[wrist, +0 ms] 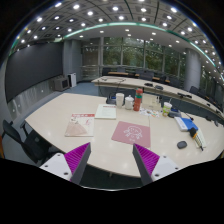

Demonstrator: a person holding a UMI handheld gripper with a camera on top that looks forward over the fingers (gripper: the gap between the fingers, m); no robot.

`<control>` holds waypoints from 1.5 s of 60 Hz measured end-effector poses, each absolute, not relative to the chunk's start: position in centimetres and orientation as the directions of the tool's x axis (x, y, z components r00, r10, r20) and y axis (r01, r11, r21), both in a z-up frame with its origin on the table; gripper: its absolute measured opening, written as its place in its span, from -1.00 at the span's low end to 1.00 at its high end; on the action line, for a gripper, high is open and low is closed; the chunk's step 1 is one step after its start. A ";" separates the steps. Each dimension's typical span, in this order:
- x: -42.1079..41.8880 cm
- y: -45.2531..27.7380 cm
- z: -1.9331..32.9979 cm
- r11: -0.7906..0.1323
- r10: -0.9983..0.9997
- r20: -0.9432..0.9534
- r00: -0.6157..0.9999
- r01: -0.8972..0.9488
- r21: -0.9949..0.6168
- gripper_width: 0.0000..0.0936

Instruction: Arrange mouse

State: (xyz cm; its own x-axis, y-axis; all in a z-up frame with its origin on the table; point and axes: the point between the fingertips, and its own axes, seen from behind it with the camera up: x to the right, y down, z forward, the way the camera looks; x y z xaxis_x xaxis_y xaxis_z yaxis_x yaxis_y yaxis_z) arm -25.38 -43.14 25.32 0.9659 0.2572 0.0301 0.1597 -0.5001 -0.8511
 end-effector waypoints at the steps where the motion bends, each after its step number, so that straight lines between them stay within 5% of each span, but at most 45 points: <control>1: -25.1 -43.2 25.1 -0.505 0.250 0.028 0.968 0.155 -0.849 0.84; 29: -0.3 -41.4 11.9 -0.630 -0.053 0.064 0.997 0.016 -0.776 0.84; 58: 19.0 -21.9 -0.7 -0.623 -0.137 0.019 0.990 -0.071 -0.779 0.83; 79: 22.4 -12.7 -1.4 -0.634 -0.158 -0.003 0.987 -0.104 -0.767 0.81; 90: 23.2 -10.6 -1.5 -0.629 -0.191 0.022 0.981 -0.105 -0.770 0.20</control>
State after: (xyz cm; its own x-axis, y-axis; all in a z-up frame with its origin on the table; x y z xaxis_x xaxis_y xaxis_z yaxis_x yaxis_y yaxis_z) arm 23.21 -10.61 -1.51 0.9814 -0.1907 0.0219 -0.1050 -0.6290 -0.7703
